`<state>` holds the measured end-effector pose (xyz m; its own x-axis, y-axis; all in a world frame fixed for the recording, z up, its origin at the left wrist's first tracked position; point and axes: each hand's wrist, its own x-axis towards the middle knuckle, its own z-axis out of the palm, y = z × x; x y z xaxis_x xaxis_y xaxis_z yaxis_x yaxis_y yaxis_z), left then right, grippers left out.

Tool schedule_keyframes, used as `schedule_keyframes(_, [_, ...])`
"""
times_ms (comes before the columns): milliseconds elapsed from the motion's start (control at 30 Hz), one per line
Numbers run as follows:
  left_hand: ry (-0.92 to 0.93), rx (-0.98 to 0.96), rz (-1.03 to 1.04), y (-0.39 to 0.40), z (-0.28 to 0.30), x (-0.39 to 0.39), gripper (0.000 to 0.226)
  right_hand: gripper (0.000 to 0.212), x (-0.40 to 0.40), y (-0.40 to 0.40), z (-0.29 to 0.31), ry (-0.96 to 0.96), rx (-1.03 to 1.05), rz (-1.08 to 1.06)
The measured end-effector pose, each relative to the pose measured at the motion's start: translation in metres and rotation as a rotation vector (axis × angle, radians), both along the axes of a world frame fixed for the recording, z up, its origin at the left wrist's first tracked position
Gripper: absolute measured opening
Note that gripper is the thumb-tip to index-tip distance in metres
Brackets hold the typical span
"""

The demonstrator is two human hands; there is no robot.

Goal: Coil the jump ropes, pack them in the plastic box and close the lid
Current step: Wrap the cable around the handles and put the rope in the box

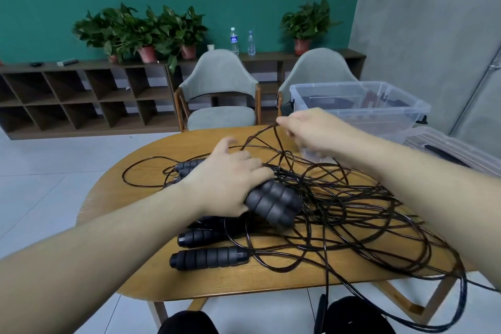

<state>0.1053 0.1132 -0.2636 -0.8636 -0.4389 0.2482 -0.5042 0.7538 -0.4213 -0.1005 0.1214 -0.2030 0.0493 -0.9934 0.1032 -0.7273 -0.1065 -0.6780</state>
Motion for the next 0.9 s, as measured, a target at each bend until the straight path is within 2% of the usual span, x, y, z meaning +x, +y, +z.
schedule_keyframes(67, [0.167, 0.052, -0.239, 0.000, -0.010, 0.008, 0.059, 0.037, -0.009, -0.009, 0.003, -0.170, 0.147, -0.019])
schedule_keyframes(133, [0.360, 0.115, -0.326, 0.005, -0.014, 0.010, 0.059, 0.036, -0.017, -0.011, -0.001, -0.141, 0.208, -0.011])
schedule_keyframes(200, [0.546, 0.191, -0.270, 0.011, -0.012, 0.009, 0.052, 0.039, -0.024, -0.010, -0.009, 0.103, 0.195, 0.023])
schedule_keyframes(267, [0.684, 0.247, -0.123, 0.013, -0.006, 0.010, 0.042, 0.044, -0.030, -0.005, -0.021, 0.369, 0.244, 0.091])
schedule_keyframes(333, [0.763, 0.315, 0.025, 0.012, 0.001, 0.011, 0.038, 0.049, -0.037, -0.005, -0.037, 0.469, 0.365, 0.127])
schedule_keyframes(367, [0.772, 0.333, 0.083, 0.011, 0.004, 0.011, 0.036, 0.054, -0.038, -0.005, -0.044, 0.454, 0.384, 0.144])
schedule_keyframes(400, [0.770, 0.337, 0.132, 0.010, 0.005, 0.010, 0.035, 0.062, -0.036, -0.005, -0.049, 0.355, 0.369, 0.163])
schedule_keyframes(433, [0.768, 0.334, 0.177, 0.007, 0.006, 0.009, 0.034, 0.069, -0.033, -0.004, -0.052, 0.137, 0.360, 0.169])
schedule_keyframes(500, [0.766, 0.327, 0.262, 0.003, 0.006, 0.007, 0.033, 0.083, -0.024, 0.005, -0.051, -0.464, 0.425, 0.191])
schedule_keyframes(533, [0.768, 0.323, 0.305, 0.000, 0.006, 0.005, 0.033, 0.090, -0.018, 0.011, -0.049, -0.688, 0.467, 0.230])
schedule_keyframes(567, [0.774, 0.321, 0.348, -0.003, 0.006, 0.005, 0.032, 0.096, -0.012, 0.019, -0.046, -0.823, 0.485, 0.262])
schedule_keyframes(633, [0.797, 0.318, 0.438, -0.010, 0.005, 0.004, 0.030, 0.095, 0.000, 0.037, -0.038, -0.967, 0.464, 0.262])
schedule_keyframes(700, [0.836, 0.376, 0.534, -0.016, 0.006, 0.005, 0.029, 0.079, 0.009, 0.042, -0.037, -0.913, 0.351, 0.159])
schedule_keyframes(767, [0.901, 0.476, 0.591, -0.019, 0.006, 0.003, 0.026, 0.057, 0.015, 0.040, -0.044, -0.641, 0.124, 0.043])
schedule_keyframes(833, [0.982, 0.602, 0.566, -0.018, 0.007, -0.006, 0.027, 0.045, 0.021, 0.037, -0.055, -0.441, -0.054, 0.022])
schedule_keyframes(900, [1.099, 0.783, 0.535, -0.013, 0.007, -0.020, 0.029, 0.042, 0.029, 0.038, -0.064, -0.430, -0.105, 0.050])
